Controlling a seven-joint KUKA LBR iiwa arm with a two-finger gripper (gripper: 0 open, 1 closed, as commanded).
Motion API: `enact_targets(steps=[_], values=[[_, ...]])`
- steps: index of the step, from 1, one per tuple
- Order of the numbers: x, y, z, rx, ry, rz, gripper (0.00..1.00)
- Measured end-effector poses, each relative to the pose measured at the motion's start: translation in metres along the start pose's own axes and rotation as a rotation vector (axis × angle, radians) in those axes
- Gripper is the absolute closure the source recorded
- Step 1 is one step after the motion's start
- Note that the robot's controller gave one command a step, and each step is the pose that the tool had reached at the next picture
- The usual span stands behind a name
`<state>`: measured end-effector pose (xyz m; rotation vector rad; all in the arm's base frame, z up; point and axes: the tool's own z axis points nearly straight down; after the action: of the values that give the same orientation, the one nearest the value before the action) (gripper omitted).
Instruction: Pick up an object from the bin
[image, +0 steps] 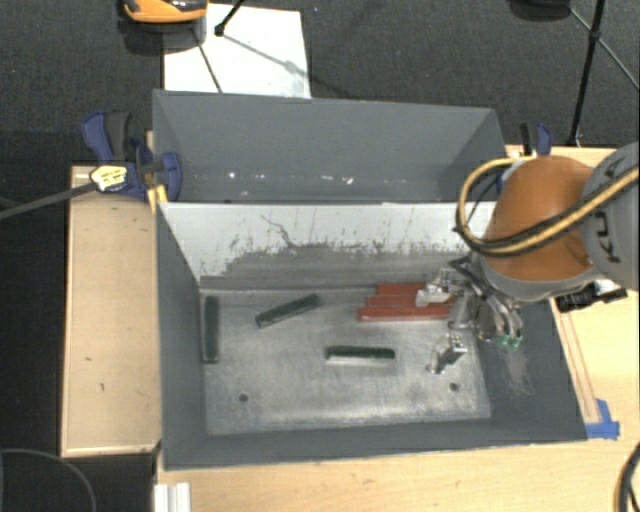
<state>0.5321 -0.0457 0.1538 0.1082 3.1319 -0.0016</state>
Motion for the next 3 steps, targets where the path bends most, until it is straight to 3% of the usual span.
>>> enact_targets(steps=[1, 2, 3], values=[[0.016, -0.002, 0.002, -0.003, 0.022, -0.024, 0.00], [-0.017, 0.063, 0.067, -0.002, -0.006, -0.130, 1.00], [-0.013, 0.063, 0.070, -0.002, 0.007, -0.133, 0.00]])
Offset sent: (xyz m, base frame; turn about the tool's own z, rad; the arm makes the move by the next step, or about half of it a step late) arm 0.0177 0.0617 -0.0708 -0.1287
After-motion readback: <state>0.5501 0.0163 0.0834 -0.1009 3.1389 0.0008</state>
